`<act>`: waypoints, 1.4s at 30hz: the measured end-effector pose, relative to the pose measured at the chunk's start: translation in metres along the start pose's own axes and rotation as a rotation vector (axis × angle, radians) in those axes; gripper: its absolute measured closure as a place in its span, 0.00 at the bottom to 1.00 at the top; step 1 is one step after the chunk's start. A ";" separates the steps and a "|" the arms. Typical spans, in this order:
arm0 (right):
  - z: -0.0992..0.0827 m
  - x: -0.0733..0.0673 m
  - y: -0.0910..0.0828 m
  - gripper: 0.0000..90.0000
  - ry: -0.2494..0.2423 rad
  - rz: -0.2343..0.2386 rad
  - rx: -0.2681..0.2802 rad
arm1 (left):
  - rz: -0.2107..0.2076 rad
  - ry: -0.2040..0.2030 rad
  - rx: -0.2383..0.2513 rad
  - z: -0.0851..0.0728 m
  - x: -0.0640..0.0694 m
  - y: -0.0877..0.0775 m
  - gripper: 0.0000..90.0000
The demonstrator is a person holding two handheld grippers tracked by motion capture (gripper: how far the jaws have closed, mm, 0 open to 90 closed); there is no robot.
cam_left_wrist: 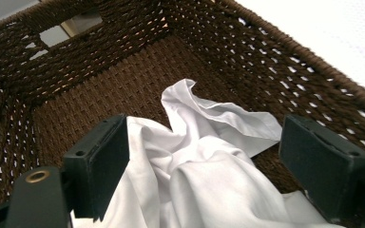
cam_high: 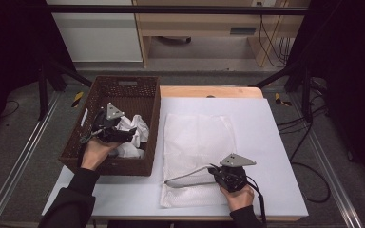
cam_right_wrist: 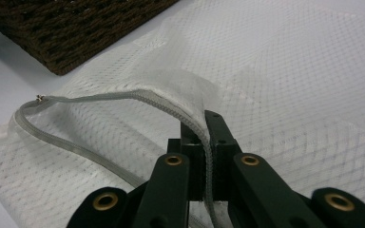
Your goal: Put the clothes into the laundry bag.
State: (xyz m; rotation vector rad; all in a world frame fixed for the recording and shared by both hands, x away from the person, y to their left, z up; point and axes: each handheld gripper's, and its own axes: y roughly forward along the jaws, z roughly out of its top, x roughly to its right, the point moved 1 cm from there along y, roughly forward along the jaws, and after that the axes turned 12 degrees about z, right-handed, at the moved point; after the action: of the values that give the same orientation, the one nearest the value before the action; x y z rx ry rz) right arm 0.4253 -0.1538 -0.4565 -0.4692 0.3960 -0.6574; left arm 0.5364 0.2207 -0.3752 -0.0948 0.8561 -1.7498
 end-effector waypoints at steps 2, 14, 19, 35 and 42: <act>0.000 0.000 0.000 0.97 0.000 0.002 0.001 | 0.001 -0.001 -0.024 0.000 -0.001 0.005 0.16; 0.000 0.000 0.001 0.97 0.002 0.007 -0.009 | -0.004 0.022 -0.172 -0.014 0.000 0.036 0.09; 0.000 0.000 0.001 0.97 0.004 0.009 -0.011 | -0.035 0.014 -0.241 -0.018 0.002 0.045 0.08; 0.000 0.001 0.001 0.97 0.015 0.010 -0.021 | -0.117 -0.019 -0.413 -0.025 0.003 0.063 0.44; 0.000 0.002 -0.001 0.98 0.014 0.013 -0.017 | -0.101 0.004 -0.397 -0.024 0.004 0.060 0.79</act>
State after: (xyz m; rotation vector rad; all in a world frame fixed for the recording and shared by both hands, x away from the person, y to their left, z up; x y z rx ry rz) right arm 0.4262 -0.1555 -0.4567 -0.4782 0.4174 -0.6458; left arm 0.5716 0.2224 -0.4291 -0.4021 1.2105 -1.6513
